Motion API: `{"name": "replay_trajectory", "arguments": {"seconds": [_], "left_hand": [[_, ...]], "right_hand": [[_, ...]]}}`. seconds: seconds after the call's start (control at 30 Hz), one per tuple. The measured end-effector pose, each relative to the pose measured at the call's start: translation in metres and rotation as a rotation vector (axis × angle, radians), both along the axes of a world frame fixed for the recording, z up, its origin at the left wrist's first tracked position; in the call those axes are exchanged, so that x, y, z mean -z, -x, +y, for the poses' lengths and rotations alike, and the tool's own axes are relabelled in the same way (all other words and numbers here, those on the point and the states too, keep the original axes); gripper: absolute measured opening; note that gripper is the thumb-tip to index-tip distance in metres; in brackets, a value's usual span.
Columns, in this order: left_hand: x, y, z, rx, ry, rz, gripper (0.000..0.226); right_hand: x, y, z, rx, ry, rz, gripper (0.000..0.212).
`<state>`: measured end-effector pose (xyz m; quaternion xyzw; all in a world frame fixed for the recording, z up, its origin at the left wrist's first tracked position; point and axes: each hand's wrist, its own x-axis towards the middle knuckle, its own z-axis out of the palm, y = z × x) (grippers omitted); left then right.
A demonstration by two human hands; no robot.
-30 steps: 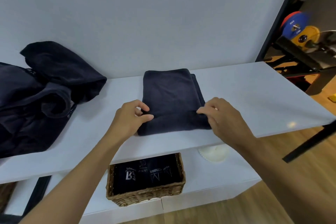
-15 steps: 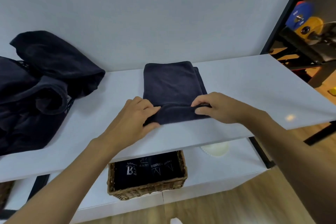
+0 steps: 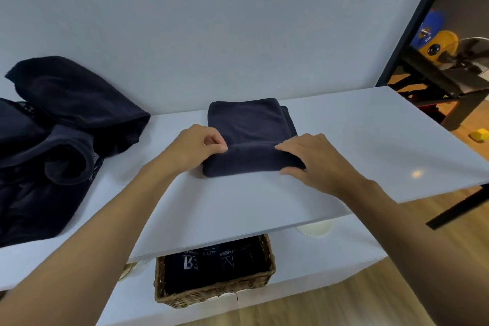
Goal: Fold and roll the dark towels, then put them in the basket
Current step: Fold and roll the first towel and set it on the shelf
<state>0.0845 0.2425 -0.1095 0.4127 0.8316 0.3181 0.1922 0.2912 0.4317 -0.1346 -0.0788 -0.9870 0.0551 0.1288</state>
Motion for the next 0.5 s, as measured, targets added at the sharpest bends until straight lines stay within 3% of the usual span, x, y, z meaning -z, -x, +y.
{"name": "replay_trajectory", "arguments": {"seconds": [0.07, 0.13, 0.23, 0.3, 0.4, 0.5], "left_hand": [[0.003, -0.005, -0.003, -0.025, -0.091, 0.359, 0.011], [0.007, -0.015, -0.010, 0.112, -0.178, 0.666, 0.029], [0.022, -0.018, -0.017, 0.307, -0.118, 0.875, 0.049], [0.020, -0.019, -0.018, 0.307, -0.071, 0.774, 0.046], [0.001, -0.012, -0.014, 0.264, 0.019, 0.354, 0.033], [-0.013, 0.007, 0.000, 0.275, 0.113, 0.086, 0.018]], "right_hand": [[-0.003, 0.007, 0.003, 0.016, 0.104, -0.026, 0.030], [-0.012, 0.015, 0.006, 0.039, 0.232, -0.059, 0.027], [-0.024, 0.020, 0.012, 0.051, 0.452, -0.150, 0.021], [-0.032, 0.022, 0.014, 0.004, 0.540, -0.235, 0.016], [-0.037, 0.025, 0.015, 0.014, 0.654, -0.337, 0.017], [-0.035, 0.029, 0.016, 0.129, 0.726, -0.272, 0.010]]}}
